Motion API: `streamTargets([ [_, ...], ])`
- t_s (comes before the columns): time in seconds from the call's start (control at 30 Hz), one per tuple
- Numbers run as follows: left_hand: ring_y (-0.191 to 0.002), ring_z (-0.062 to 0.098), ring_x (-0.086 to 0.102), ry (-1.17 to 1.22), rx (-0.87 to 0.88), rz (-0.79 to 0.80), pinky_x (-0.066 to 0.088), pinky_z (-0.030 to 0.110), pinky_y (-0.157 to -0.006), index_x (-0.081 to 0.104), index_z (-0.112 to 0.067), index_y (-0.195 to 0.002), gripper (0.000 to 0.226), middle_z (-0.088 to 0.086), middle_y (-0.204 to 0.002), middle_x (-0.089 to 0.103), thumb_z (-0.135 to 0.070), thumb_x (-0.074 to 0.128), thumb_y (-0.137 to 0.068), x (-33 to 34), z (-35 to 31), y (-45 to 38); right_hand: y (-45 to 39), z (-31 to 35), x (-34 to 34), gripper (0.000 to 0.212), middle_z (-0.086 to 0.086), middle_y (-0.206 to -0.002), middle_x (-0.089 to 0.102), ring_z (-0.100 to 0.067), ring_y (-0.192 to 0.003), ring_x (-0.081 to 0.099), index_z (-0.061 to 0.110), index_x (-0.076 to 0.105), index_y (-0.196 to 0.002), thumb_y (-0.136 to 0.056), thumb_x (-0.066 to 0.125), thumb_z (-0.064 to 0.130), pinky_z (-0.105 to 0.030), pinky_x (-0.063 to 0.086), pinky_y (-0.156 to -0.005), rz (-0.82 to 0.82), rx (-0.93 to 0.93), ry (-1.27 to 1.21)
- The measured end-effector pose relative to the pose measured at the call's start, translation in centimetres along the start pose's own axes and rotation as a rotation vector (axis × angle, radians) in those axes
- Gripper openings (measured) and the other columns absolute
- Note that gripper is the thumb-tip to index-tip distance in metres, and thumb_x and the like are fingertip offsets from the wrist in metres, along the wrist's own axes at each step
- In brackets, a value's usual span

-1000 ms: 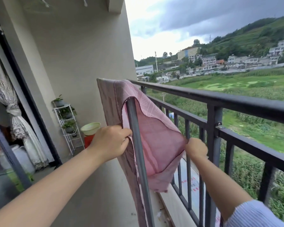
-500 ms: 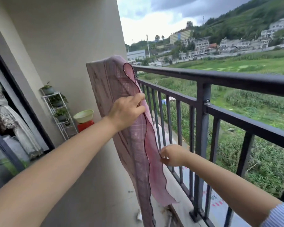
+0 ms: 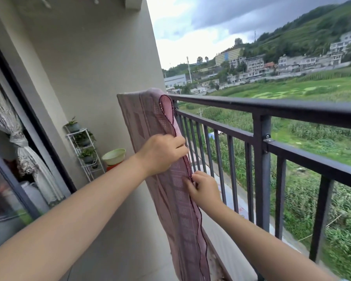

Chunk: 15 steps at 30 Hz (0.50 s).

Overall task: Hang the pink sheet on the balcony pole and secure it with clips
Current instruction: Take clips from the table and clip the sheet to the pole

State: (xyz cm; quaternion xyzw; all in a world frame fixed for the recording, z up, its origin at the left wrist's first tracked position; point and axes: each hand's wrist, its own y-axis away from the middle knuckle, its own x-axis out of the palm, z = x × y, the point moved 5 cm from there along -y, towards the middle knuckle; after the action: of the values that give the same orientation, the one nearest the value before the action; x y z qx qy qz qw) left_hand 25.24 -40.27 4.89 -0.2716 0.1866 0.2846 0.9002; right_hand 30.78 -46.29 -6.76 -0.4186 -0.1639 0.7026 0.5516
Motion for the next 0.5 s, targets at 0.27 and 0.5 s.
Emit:
streamTargets([
  [0.27, -0.040, 0.012, 0.052, -0.106, 0.172, 0.272, 0.034, 0.016, -0.035, 0.064, -0.024, -0.054, 0.022, -0.007, -0.055, 0.061, -0.017, 0.081, -0.041, 0.6, -0.8, 0.0, 1.2, 0.0, -0.3, 0.024, 0.005, -0.050, 0.042, -0.018, -0.045, 0.044, 0.009, 0.049, -0.054, -0.076, 0.052, 0.016, -0.019, 0.023, -0.046, 0.049, -0.090, 0.101],
  [0.5, -0.042, 0.012, 0.051, -0.083, 0.183, 0.324, 0.035, 0.017, -0.036, 0.064, -0.022, -0.053, 0.024, -0.007, -0.052, 0.056, -0.013, 0.081, -0.040, 0.6, -0.8, 0.0, 1.2, -0.9, -2.6, 0.021, 0.013, -0.074, 0.031, 0.001, -0.064, 0.035, 0.012, 0.049, -0.092, -0.074, 0.052, 0.005, -0.006, 0.033, -0.058, 0.238, 0.054, -0.088],
])
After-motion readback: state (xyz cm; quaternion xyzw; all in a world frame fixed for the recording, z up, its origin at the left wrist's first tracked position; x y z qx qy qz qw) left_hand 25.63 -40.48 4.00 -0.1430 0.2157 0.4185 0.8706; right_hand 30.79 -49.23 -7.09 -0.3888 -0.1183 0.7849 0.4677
